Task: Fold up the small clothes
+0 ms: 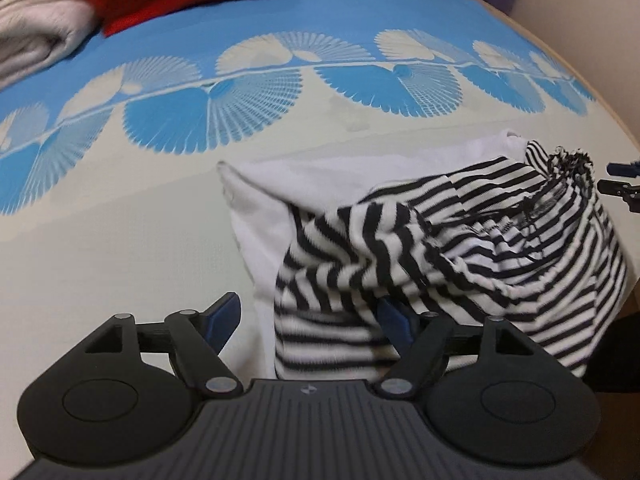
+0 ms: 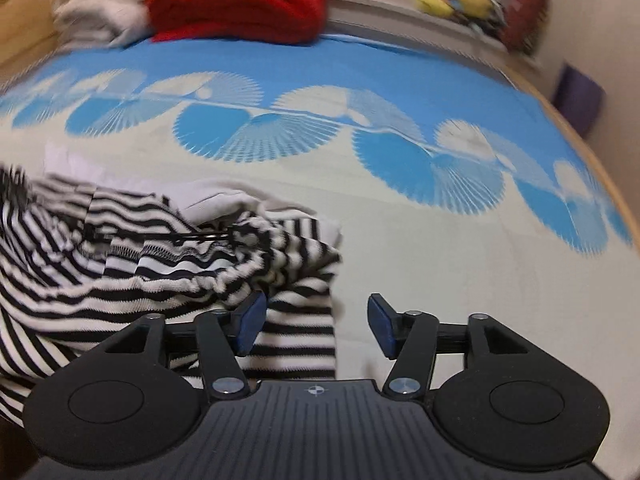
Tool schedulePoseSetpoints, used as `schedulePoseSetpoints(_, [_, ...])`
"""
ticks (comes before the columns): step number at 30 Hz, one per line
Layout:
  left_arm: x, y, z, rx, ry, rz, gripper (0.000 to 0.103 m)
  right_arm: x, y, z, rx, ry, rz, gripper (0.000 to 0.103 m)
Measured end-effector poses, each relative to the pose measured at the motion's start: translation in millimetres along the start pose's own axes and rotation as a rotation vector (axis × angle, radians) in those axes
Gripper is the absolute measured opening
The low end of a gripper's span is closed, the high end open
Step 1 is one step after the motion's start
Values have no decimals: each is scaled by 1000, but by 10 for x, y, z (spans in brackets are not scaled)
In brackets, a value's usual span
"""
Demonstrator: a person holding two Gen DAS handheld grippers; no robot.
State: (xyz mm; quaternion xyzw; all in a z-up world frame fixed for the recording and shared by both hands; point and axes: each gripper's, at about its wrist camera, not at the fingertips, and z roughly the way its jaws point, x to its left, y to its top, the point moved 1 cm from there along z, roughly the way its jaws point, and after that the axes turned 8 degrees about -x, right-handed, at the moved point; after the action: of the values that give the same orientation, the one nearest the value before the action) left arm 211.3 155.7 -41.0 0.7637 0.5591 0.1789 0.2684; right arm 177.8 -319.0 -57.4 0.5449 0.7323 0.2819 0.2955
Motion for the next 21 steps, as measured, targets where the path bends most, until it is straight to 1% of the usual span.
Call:
schedulePoseSetpoints(3, [23, -8, 125, -31, -13, -31, 80, 177, -8, 162, -13, 12, -128, 60])
schedulePoseSetpoints(4, [0, 20, 174, -21, -12, -21, 80, 223, -3, 205, -20, 10, -162, 60])
schedulePoseSetpoints(6, [-71, 89, 156, -72, -16, 35, 80, 291, 20, 293, -32, 5, -219, 60])
schedulePoseSetpoints(8, [-95, 128, 164, -108, -30, 49, 80, 313, 59, 387, -48, 4, -251, 60])
schedulePoseSetpoints(10, [-96, 158, 223, -112, -42, 44, 77, 310, 103, 475, -63, 5, -260, 61])
schedulePoseSetpoints(11, [-109, 178, 260, -110, -50, 58, 67, 308, 122, 507, -70, 11, -261, 61])
schedulePoseSetpoints(12, [-119, 201, 288, -109, -64, 73, 49, 305, 148, 539, -79, 22, -261, 60])
schedulePoseSetpoints(13, [-127, 222, 305, -108, -81, 78, 37, 308, 175, 571, -87, 35, -260, 60])
schedulePoseSetpoints(14, [-120, 260, 318, -110, -100, 78, 18, 312, 200, 598, -89, 53, -259, 58])
schedulePoseSetpoints(15, [-98, 304, 319, -119, -104, 70, 13, 317, 226, 630, -87, 78, -258, 54])
schedulePoseSetpoints(16, [-52, 346, 308, -132, -101, 51, 10, 327, 254, 661, -82, 102, -261, 41])
schedulePoseSetpoints(17, [17, 395, 292, -147, -94, 16, 8, 333, 283, 685, -82, 121, -264, 31])
schedulePoseSetpoints(18, [106, 453, 268, -170, -81, -32, 7, 315, 336, 712, -88, 138, -250, 5])
schedulePoseSetpoints(19, [197, 504, 234, -195, -65, -78, 7, 282, 397, 728, -95, 146, -213, 5])
schedulePoseSetpoints(20, [304, 560, 189, -232, -47, -137, 7, 197, 486, 737, -117, 150, -139, 0])
schedulePoseSetpoints(21, [385, 604, 167, -264, -30, -188, 7, 95, 582, 725, -158, 138, -58, 0])
